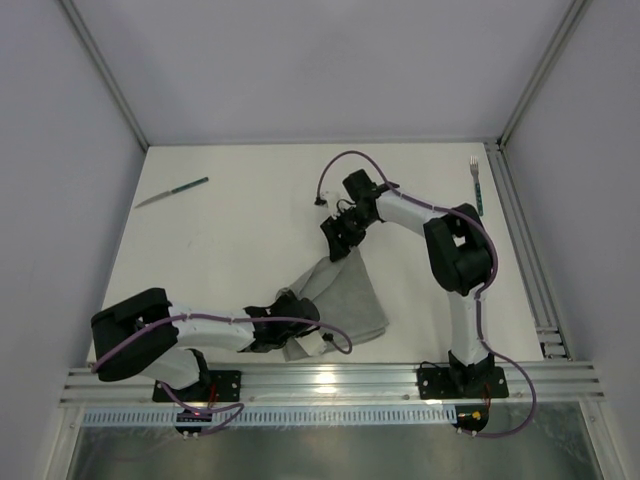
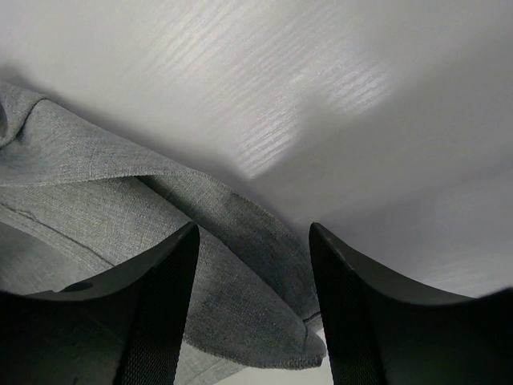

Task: Fold the napkin into a case and place the utensils inside
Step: Fold the lower triangle-folded napkin at the center of the board.

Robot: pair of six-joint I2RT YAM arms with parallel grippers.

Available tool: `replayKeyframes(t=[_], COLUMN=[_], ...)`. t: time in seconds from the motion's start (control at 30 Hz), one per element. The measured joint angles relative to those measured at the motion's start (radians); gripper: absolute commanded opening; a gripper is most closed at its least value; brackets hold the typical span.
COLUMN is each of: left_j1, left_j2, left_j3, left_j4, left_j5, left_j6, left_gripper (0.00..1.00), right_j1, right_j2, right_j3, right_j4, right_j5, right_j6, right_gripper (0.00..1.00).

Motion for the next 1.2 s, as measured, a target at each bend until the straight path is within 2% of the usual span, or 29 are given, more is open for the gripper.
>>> replayKeyframes(t=[0.2, 0.37, 0.4, 0.53, 0.83, 0.9, 1.07, 1.2], left_j1=[0.000, -0.001, 0.000, -0.001, -0.001, -0.001, -0.001, 0.004], left_j2=[0.000, -0.004, -0.008, -0.016, -0.028, -0.029, -0.031, -0.047], left_j3=[0.000, 0.000, 0.000, -0.003, -0.007, -0.008, -0.010, -0.010], left_j4=[-0.001, -0.007, -0.010, -0.013, -0.019, -0.019, -0.025, -0.053], left_j5=[0.000, -0.001, -0.001, -0.001, -0.003, -0.003, -0.008, -0.005], left_j6=[-0.017, -0.022, -0.024, -0.028, -0.044, -0.044, -0.056, -0.101], left_gripper=[0.00, 0.00, 0.00, 0.00, 0.00, 0.00, 0.00, 0.00], right_j1=[0.067, 0.117, 0.118, 0.115, 0.111, 0.111, 0.119, 0.127], right_j2=[0.007, 0.001, -0.003, -0.006, -0.007, -0.008, -0.048, -0.183], right_j3=[0.029, 0.015, 0.008, -0.001, -0.003, -0.003, -0.040, -0.177], right_j4=[-0.013, -0.006, 0.000, 0.008, 0.000, 0.001, 0.019, 0.098], right_j5=[0.094, 0.112, 0.113, 0.124, 0.137, 0.137, 0.155, 0.185], right_j6=[-0.084, -0.114, -0.116, -0.116, -0.112, -0.114, -0.109, -0.073], right_gripper=[0.58, 0.53, 0.50, 0.25, 0.11, 0.04, 0.03, 0.03])
